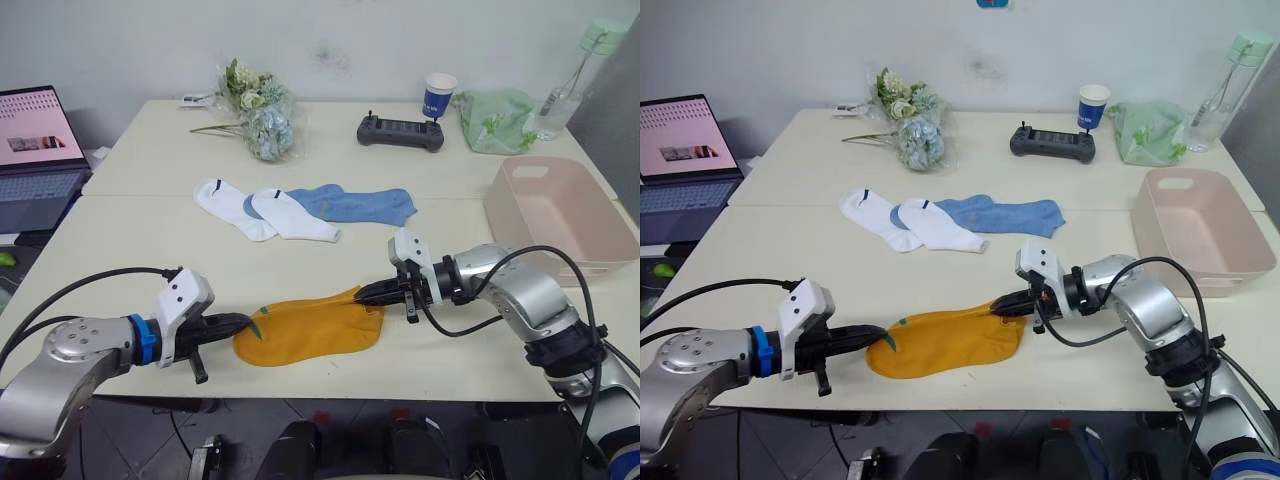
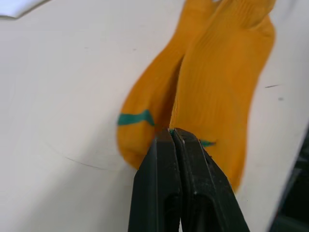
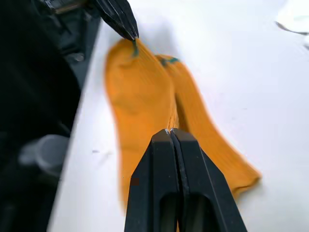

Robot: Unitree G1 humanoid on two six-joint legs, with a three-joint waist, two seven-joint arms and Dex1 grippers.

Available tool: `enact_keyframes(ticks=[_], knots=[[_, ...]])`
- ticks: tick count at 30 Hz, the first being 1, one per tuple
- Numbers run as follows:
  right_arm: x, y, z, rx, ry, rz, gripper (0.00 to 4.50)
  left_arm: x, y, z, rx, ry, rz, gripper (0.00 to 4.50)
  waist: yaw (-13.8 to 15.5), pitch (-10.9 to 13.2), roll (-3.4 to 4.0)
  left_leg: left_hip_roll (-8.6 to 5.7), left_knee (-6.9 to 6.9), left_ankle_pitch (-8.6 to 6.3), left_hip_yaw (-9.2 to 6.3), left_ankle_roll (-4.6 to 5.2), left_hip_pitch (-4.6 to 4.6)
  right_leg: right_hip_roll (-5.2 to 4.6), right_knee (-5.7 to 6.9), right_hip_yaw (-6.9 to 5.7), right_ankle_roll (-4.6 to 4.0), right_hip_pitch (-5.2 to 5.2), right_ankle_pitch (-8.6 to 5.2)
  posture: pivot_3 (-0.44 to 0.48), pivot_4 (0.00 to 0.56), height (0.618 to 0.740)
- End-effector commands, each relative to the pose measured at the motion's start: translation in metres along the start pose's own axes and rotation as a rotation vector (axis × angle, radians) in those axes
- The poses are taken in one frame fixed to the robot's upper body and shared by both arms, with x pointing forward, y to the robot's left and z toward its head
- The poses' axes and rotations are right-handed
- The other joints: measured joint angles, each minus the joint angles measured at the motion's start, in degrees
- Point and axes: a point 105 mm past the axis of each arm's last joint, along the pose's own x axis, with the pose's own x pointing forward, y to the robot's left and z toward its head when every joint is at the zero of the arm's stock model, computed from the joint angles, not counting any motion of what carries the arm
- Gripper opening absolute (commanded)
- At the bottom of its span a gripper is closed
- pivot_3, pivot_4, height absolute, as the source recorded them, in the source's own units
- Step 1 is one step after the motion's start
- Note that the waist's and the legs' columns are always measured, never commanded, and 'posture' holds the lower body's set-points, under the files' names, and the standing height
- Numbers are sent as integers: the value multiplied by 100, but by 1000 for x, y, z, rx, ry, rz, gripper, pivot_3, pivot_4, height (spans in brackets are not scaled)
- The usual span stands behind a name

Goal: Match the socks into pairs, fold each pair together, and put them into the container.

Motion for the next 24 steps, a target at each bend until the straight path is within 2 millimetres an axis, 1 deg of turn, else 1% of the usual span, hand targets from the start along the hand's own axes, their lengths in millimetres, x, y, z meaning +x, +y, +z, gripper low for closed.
enact_keyframes(ticks=[1, 5, 11, 15, 19, 24], knots=[[-1, -7, 8, -58, -11, -23, 0, 6, 5, 5, 51, -2, -5, 30, -3, 0, 0, 0, 0, 0, 1, 0, 0, 0, 0, 1, 0, 0, 0, 0, 150, 740], [0, -12, 8, -65, -12, -40, 0, 12, 6, 7, 68, -1, -19, 30, -15, 0, 0, 0, 0, 0, -1, 0, 1, -1, 3, 2, 0, -2, 0, 0, 150, 740], [3, -19, 10, -75, -18, -73, 0, 18, 7, 4, 83, 14, -32, 30, -13, 0, 0, 0, 0, 0, -2, 0, 0, 0, 4, 2, 0, -4, 0, 0, 150, 740], [5, -21, 6, -65, -12, -82, 0, 21, 6, -1, 93, 32, -40, 30, -15, 0, 0, 0, 0, 0, -1, 0, 1, 0, 5, 3, 0, -3, 0, 0, 150, 740], [6, -25, 4, -59, -18, -108, 0, 25, 7, 0, 92, 23, -38, 30, -16, 0, 1, 0, 0, 0, -3, 0, 1, 0, 5, 3, 0, -4, 0, 0, 150, 740], [6, -33, 2, -55, -21, -146, 0, 26, 8, -1, 90, 22, -31, 30, -15, 0, 1, -1, 1, 0, -2, 0, 1, 0, 5, 4, 0, -4, 0, 0, 150, 740]])
